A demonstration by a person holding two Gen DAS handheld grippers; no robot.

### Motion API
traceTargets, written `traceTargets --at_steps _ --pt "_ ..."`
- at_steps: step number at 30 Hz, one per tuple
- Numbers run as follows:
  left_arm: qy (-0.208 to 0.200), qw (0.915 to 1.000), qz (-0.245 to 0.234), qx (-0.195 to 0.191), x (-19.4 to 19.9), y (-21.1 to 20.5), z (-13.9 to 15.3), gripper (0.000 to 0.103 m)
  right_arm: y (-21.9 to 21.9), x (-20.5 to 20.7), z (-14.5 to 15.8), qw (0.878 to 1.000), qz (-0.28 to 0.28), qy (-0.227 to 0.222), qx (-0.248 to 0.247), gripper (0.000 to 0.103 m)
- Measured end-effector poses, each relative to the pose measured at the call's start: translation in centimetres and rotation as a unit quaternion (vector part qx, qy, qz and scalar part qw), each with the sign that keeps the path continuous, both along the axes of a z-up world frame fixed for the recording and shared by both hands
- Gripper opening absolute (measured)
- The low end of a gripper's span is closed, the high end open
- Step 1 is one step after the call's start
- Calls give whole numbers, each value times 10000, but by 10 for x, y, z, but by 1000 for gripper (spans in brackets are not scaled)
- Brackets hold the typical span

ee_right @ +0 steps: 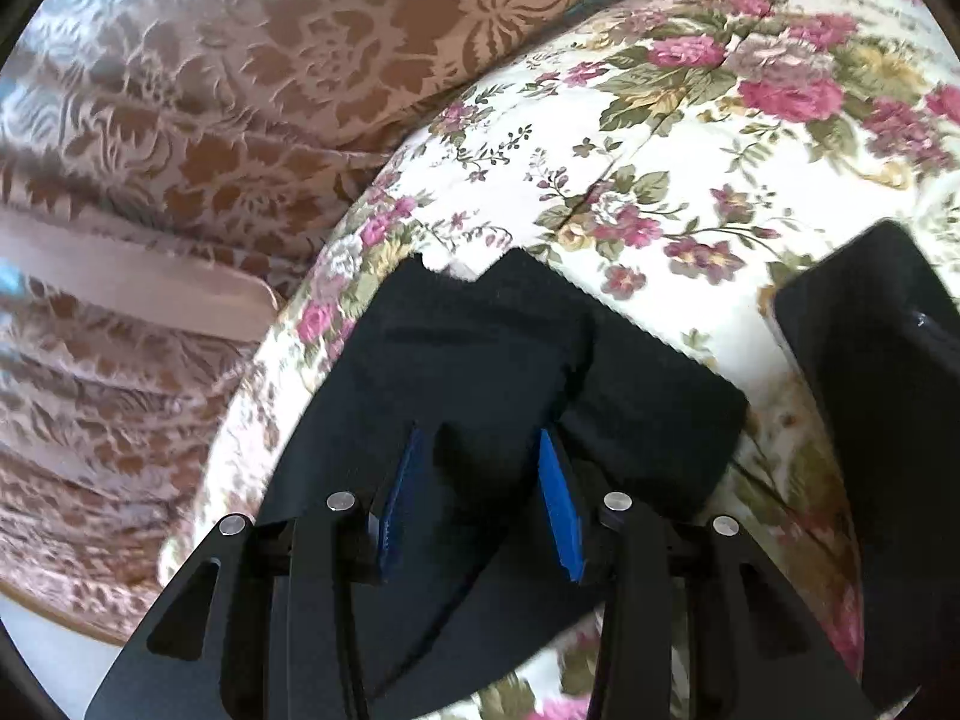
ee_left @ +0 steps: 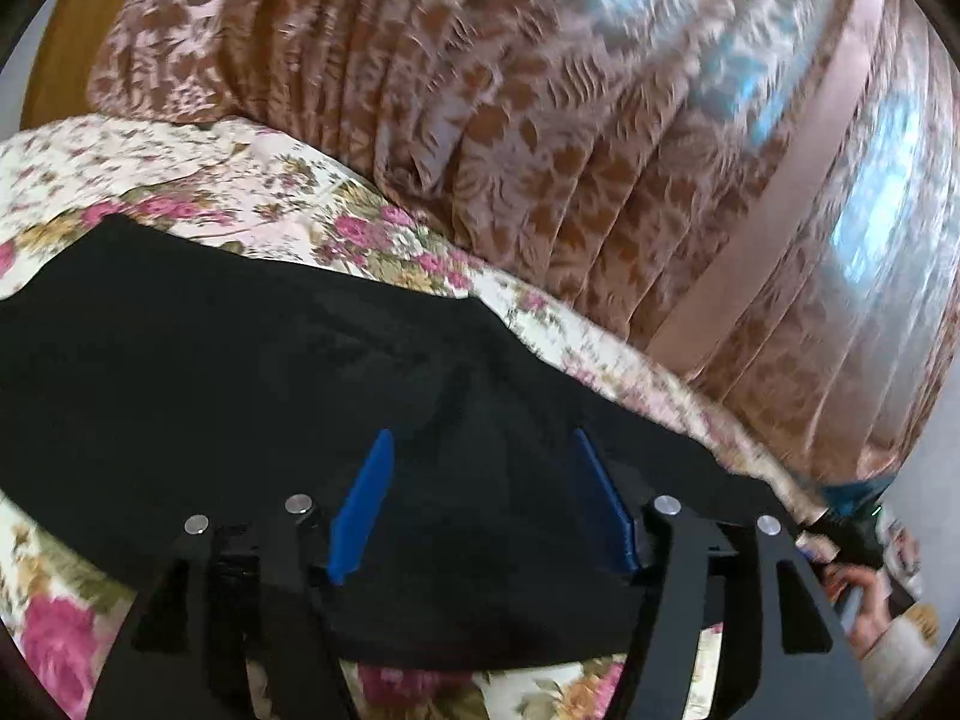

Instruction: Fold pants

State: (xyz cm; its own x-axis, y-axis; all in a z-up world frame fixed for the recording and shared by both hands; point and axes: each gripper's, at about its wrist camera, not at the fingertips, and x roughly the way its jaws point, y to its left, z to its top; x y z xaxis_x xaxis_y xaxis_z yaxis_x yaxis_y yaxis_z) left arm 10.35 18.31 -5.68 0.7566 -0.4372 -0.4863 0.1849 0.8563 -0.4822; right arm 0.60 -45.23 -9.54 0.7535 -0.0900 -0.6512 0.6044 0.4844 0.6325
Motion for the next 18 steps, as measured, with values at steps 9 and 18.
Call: traceTargets --at_steps 9,18 --pt "379 9989 265 122 11 5 -35 66 32 2 60 9753 354 887 -1994 11" --pt "227 9996 17 193 8 -1 -41 74 28 10 11 9579 442 2048 -1966 13"
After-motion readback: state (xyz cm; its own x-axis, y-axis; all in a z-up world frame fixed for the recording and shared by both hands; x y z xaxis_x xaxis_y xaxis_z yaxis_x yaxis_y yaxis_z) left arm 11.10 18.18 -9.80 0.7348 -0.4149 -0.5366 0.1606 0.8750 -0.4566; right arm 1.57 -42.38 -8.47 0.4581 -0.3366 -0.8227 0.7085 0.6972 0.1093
